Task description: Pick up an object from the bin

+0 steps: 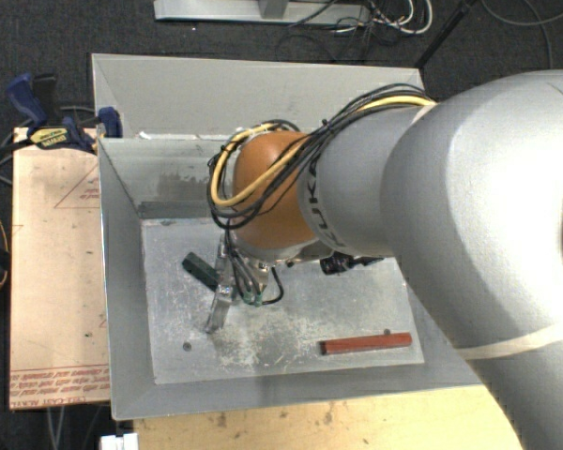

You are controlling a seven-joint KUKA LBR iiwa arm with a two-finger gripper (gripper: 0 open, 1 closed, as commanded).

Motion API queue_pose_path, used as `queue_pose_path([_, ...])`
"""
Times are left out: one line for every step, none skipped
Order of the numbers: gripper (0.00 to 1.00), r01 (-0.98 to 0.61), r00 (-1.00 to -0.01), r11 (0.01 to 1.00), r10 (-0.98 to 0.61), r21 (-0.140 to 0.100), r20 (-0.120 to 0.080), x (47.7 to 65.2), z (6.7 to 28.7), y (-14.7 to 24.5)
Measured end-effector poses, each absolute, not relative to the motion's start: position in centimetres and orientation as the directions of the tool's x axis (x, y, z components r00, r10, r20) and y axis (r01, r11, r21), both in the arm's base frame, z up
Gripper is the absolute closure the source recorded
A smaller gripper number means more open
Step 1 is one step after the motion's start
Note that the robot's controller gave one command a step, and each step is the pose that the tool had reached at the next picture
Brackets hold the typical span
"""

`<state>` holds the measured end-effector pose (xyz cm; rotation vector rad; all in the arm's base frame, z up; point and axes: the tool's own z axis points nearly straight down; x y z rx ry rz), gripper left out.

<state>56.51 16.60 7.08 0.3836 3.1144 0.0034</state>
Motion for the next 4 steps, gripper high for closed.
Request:
queue_pose_path([0.00, 0.253, -0.967, 0.967, 0.253, 0.002, 0.000, 55.99, 7.35, 16.85])
queue_pose_path([1.00, 0.242, -0.970, 0.970, 0.242, 0.004, -0.002, 56.61, 7.24, 16.76])
queue_pose_path([1.00, 0.242, -0.970, 0.970, 0.242, 0.004, -0.002, 56.61, 7.24, 16.76])
queue_pose_path([1.00, 0.242, -0.970, 0.970, 0.242, 0.002, 0.001, 56.51, 7.60, 16.73])
